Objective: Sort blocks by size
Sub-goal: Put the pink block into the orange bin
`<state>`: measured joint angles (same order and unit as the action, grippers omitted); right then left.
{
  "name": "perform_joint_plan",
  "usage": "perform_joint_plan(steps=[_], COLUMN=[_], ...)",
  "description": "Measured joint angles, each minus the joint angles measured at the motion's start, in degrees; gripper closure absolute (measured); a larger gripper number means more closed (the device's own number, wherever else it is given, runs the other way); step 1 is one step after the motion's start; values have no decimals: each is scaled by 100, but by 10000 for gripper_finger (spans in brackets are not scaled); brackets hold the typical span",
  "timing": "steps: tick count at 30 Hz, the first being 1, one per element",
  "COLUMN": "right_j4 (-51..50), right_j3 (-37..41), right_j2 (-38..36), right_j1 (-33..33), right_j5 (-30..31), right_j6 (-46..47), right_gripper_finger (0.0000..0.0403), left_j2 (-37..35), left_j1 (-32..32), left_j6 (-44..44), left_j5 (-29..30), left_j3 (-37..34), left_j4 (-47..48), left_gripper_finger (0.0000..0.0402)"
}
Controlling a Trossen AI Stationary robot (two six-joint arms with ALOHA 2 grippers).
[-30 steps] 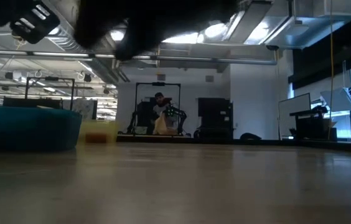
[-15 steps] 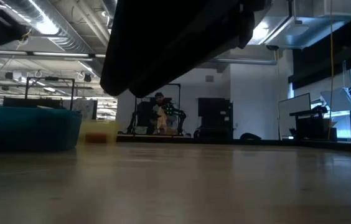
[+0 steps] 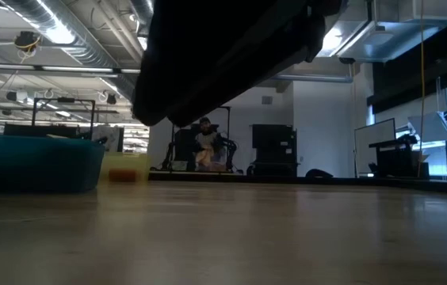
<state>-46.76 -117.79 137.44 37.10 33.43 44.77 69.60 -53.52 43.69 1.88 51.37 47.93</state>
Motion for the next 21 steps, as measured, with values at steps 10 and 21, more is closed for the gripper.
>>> perform_joint_plan(steps=[10,21], right_j4=[-2008,-4246], right_j3=[-145,31], right_j2=[-610,-1274], right_j1=[2,-291], right_j5=[52,-310], right_j6=[776,1636], right_gripper_finger=[265,265], left_j2=[-218,-218], left_j1=[-375,58], left_j6=[-1821,-2900], left_j5=[1735,1800], left_j3=[-642,-2655], left_j4=[-2416,-6546], left_gripper_finger=[401,401])
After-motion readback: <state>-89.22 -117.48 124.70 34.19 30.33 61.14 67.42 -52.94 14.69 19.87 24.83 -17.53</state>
